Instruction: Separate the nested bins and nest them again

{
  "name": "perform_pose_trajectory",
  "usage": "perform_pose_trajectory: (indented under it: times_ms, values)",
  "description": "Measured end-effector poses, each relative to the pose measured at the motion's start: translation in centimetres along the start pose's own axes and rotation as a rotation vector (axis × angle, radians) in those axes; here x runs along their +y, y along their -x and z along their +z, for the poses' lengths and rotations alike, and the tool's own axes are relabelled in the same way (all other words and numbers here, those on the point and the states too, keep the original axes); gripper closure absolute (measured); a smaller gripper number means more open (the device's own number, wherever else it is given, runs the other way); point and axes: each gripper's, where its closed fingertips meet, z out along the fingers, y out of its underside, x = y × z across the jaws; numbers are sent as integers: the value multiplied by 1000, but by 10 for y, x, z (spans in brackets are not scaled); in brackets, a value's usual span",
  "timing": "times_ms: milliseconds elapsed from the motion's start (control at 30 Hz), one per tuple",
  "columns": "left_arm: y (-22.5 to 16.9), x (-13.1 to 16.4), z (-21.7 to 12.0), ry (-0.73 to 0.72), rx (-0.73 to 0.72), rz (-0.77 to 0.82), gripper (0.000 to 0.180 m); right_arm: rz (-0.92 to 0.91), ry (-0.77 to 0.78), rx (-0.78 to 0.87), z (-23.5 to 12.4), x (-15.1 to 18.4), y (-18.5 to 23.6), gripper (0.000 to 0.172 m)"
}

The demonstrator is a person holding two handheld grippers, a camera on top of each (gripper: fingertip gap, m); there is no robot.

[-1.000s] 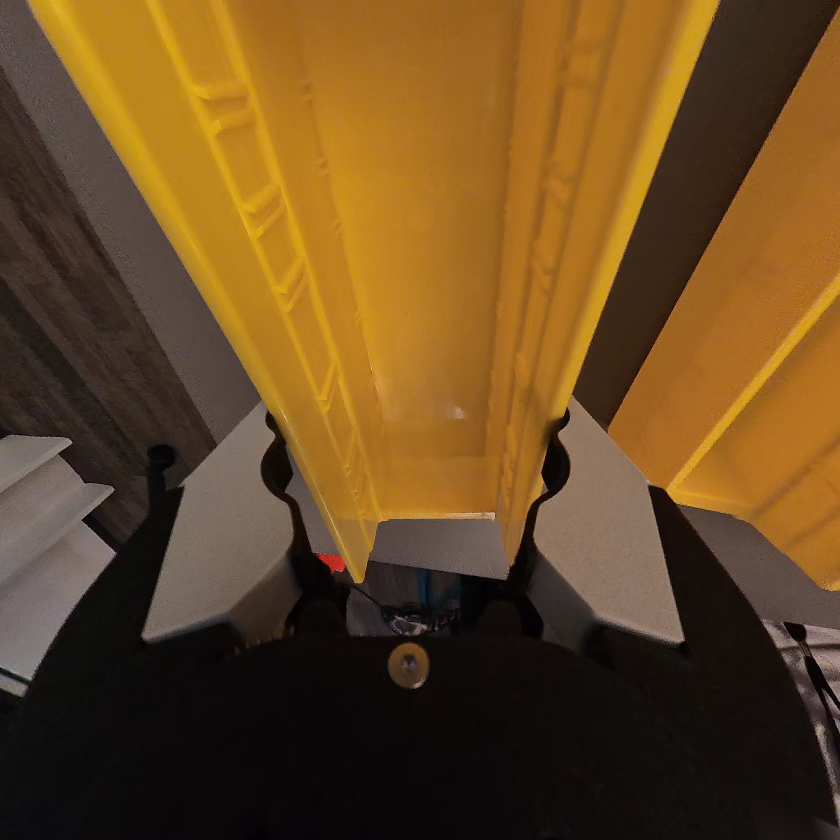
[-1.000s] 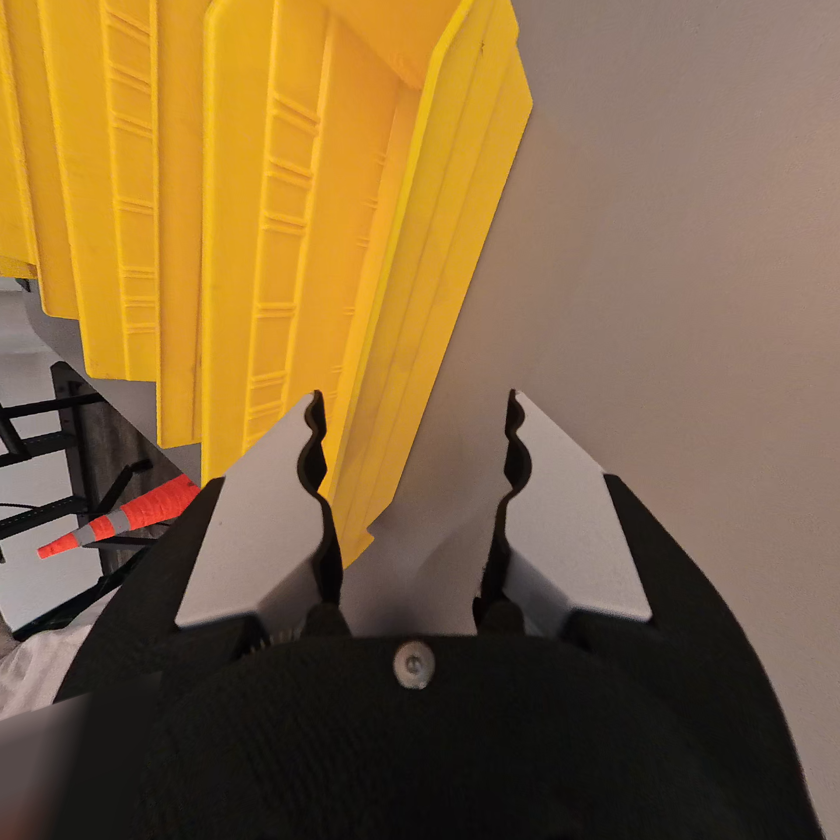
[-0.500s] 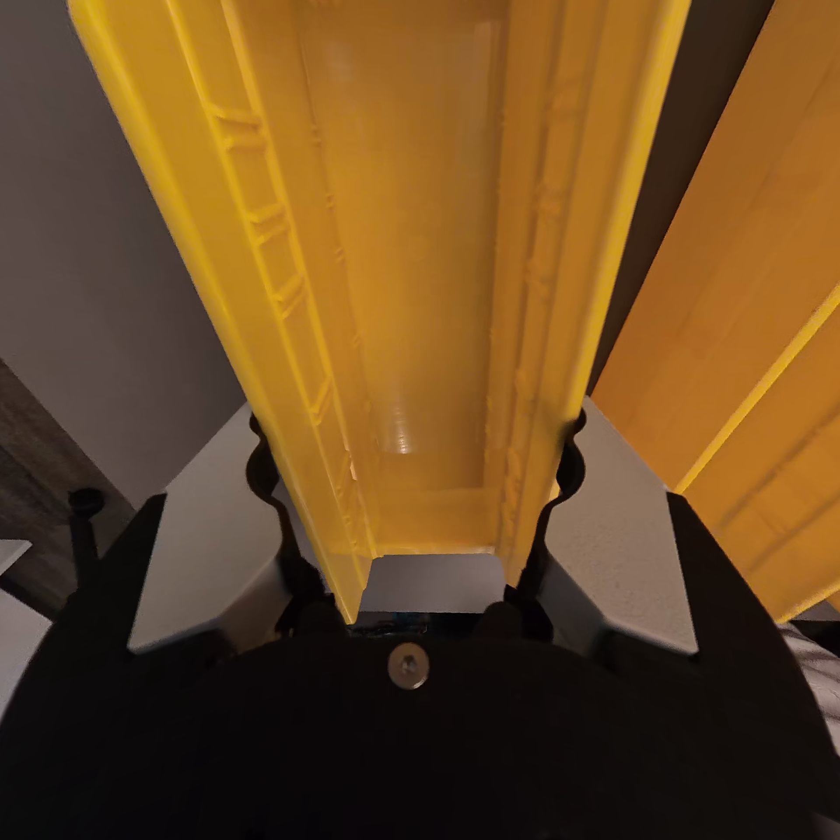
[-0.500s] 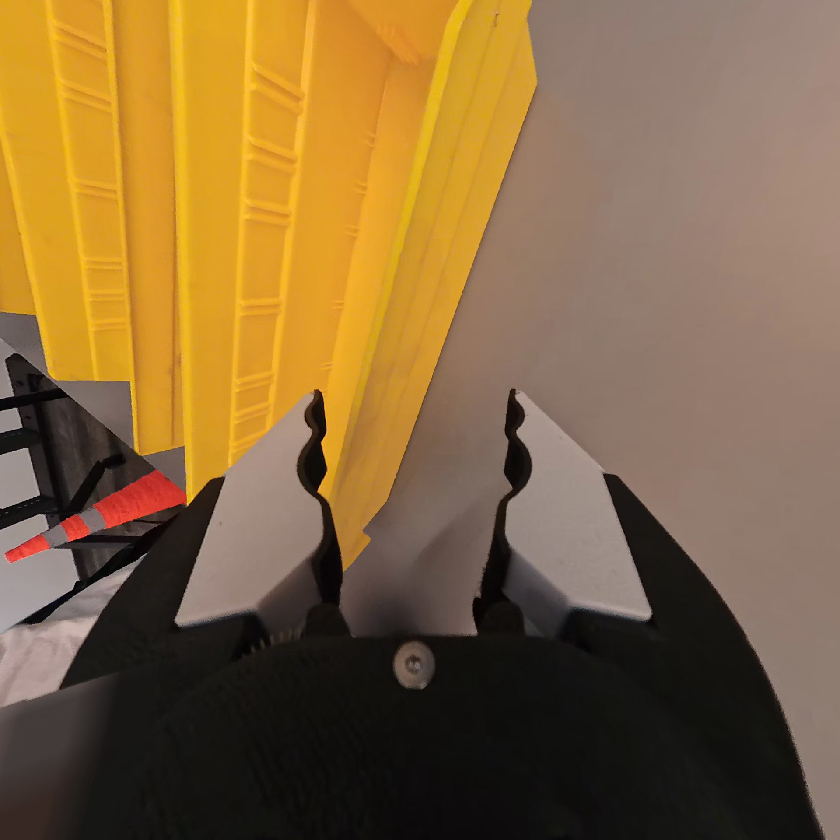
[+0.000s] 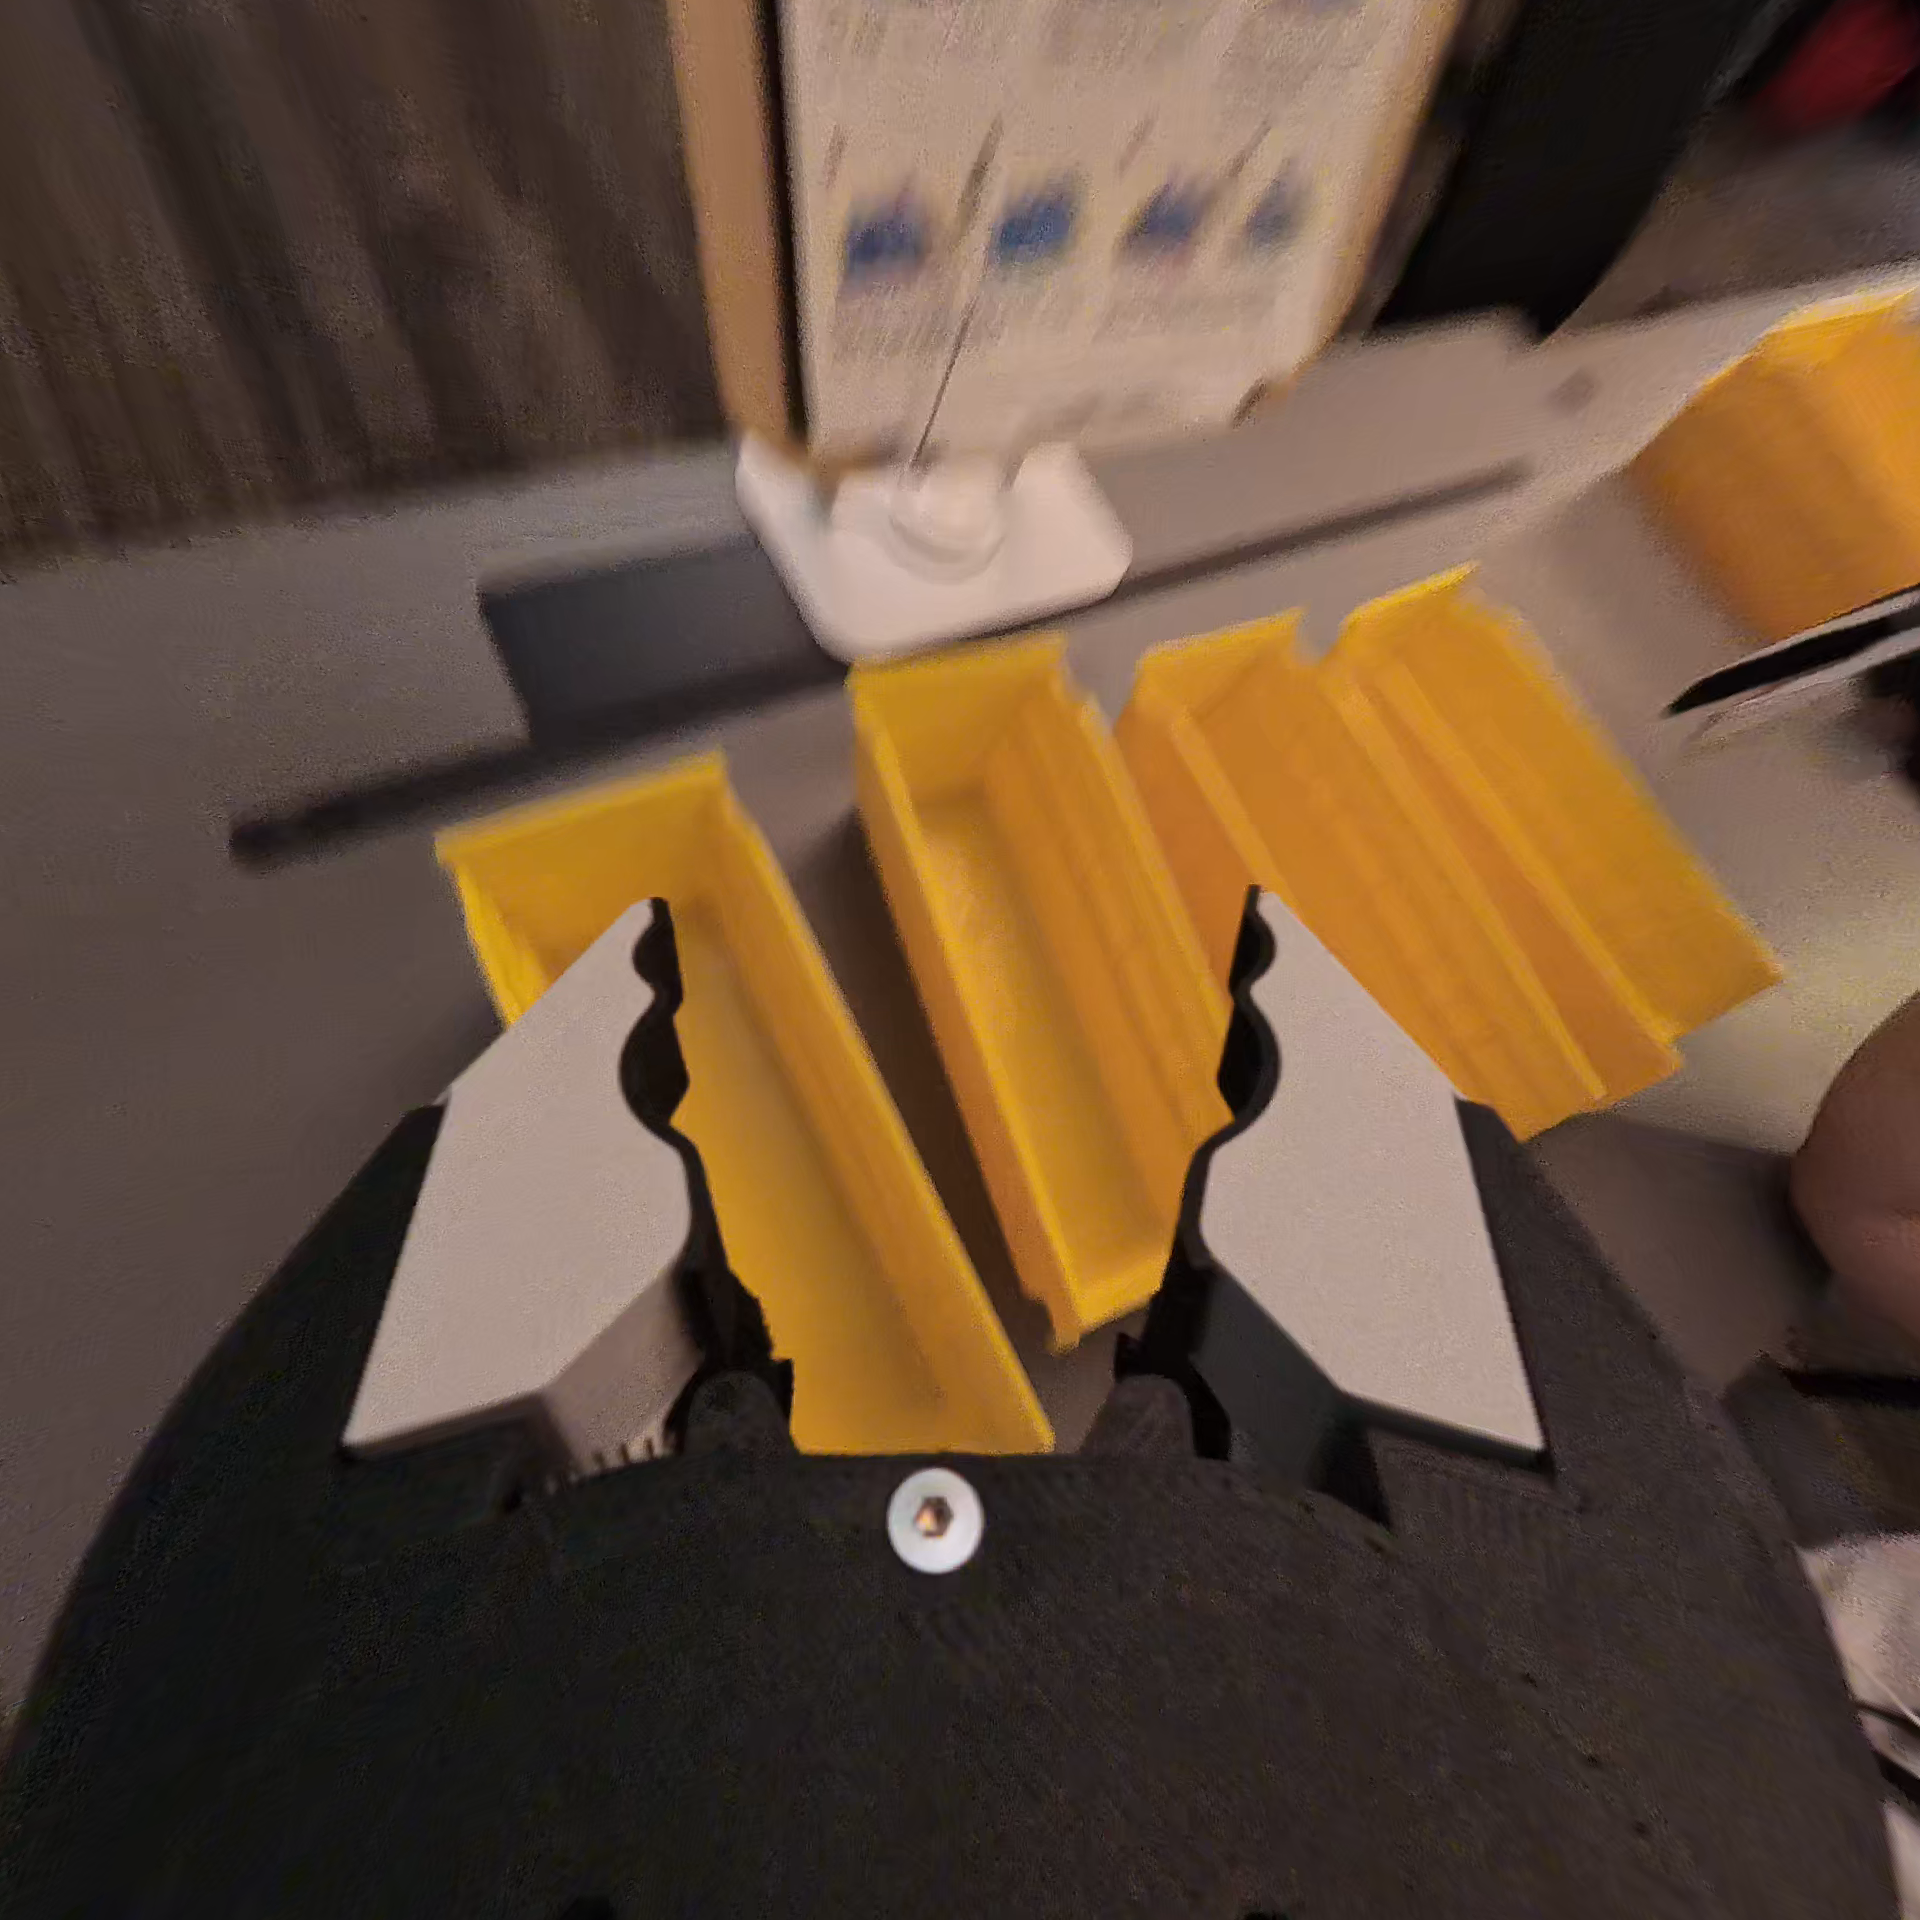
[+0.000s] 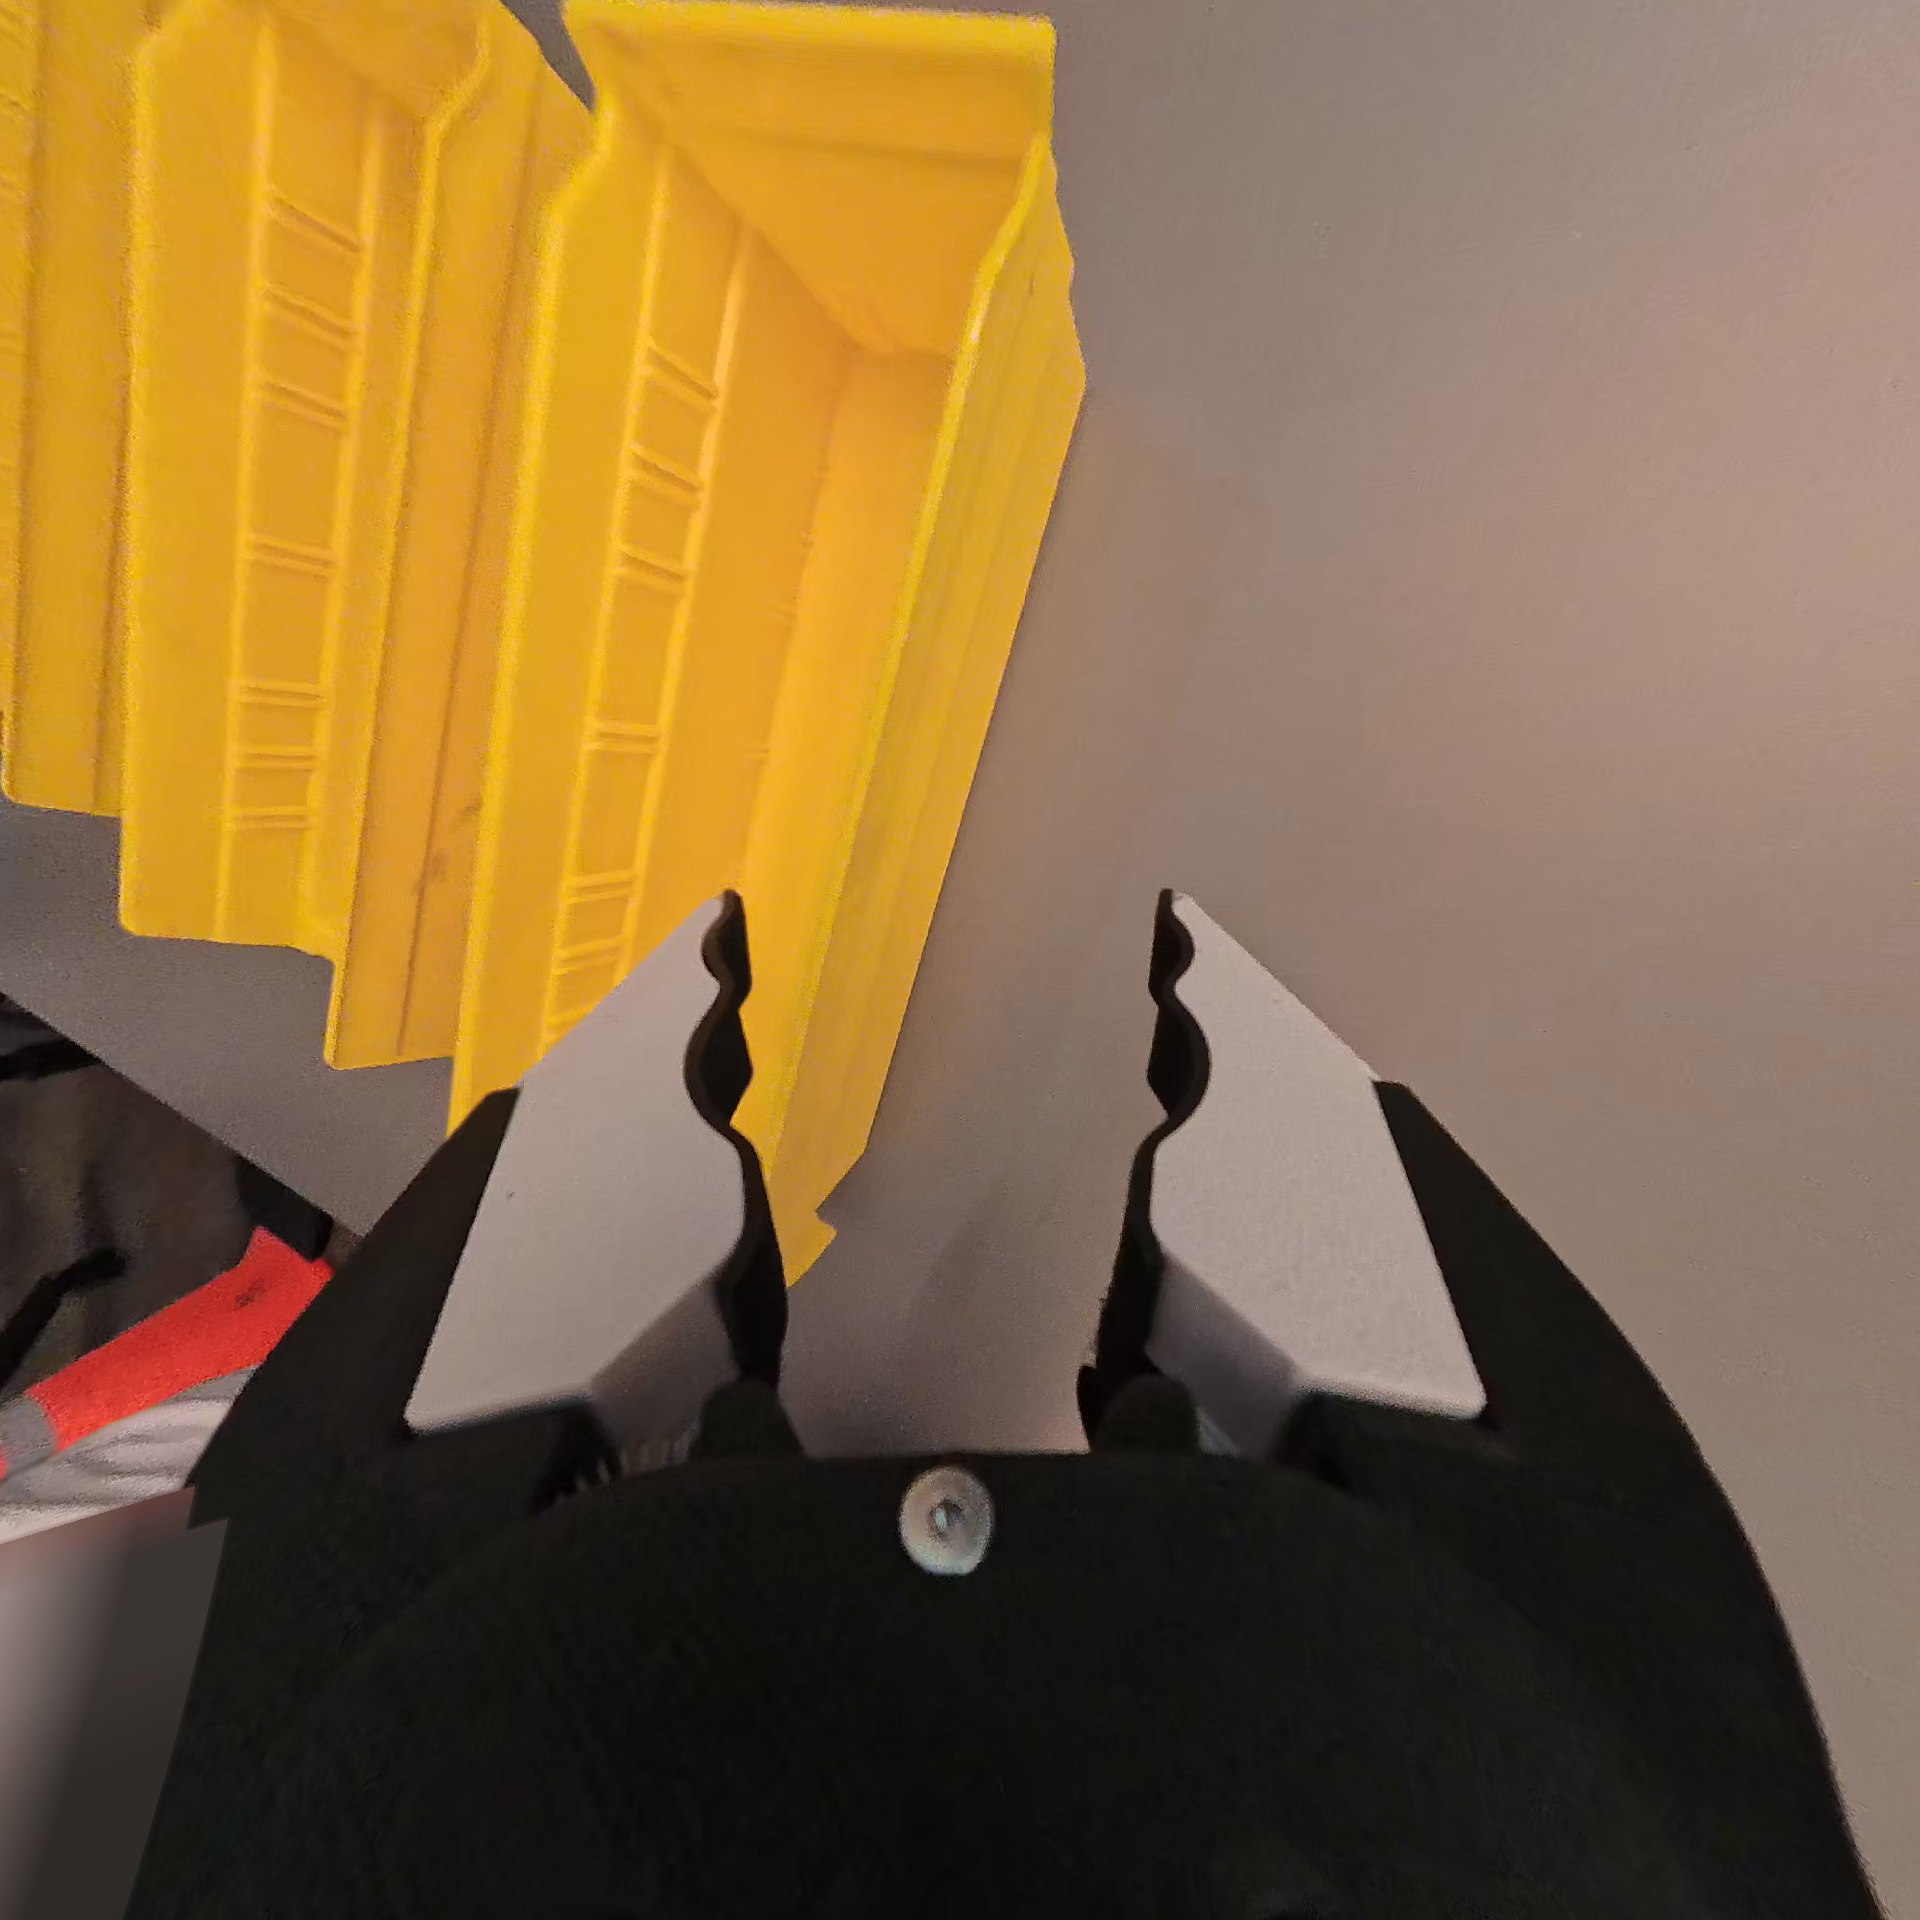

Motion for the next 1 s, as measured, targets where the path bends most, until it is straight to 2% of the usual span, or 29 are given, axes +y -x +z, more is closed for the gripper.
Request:
perform_pose_trajectory:
  times_ms: [133,200,267,300,367,433,533,567,600,667,733,833,933,1000]
  values:
    - [-50,-41,-64,-468,79,184,92,-53,-123,78,-21,-9,19,96]
    - [-63,-46,-99,-697,99,234,95,-135,-208,82,-27,-16,48,97]
    - [-73,-45,-135,-924,143,285,116,-250,-310,29,-32,-24,94,99]
    - [-75,-42,-150,-993,176,301,129,-333,-379,-20,-35,-28,122,101]
    - [-74,-40,-167,-1045,250,284,132,-450,-519,-76,-44,-35,167,102]
    - [-74,-38,-174,-1043,337,283,146,-485,-578,-57,-50,-38,190,102]
    - [-67,-37,-169,-1021,381,278,143,-556,-625,-66,-59,-38,222,110]
    - [-63,-37,-163,-1010,368,282,146,-558,-620,-55,-60,-38,226,111]
    - [-58,-39,-155,-983,353,285,141,-554,-609,-40,-62,-37,230,111]
    - [-51,-38,-131,-863,316,273,128,-549,-603,2,-67,-35,234,111]
    - [-39,-29,-97,-684,237,251,107,-549,-607,37,-74,-32,238,111]
    - [-24,-6,-56,-434,129,249,106,-541,-624,61,-81,-26,243,111]
    - [-3,1,-42,-355,11,194,107,-516,-628,58,-83,-20,242,111]
    - [4,12,-34,-279,-15,158,99,-496,-624,56,-83,-17,240,111]
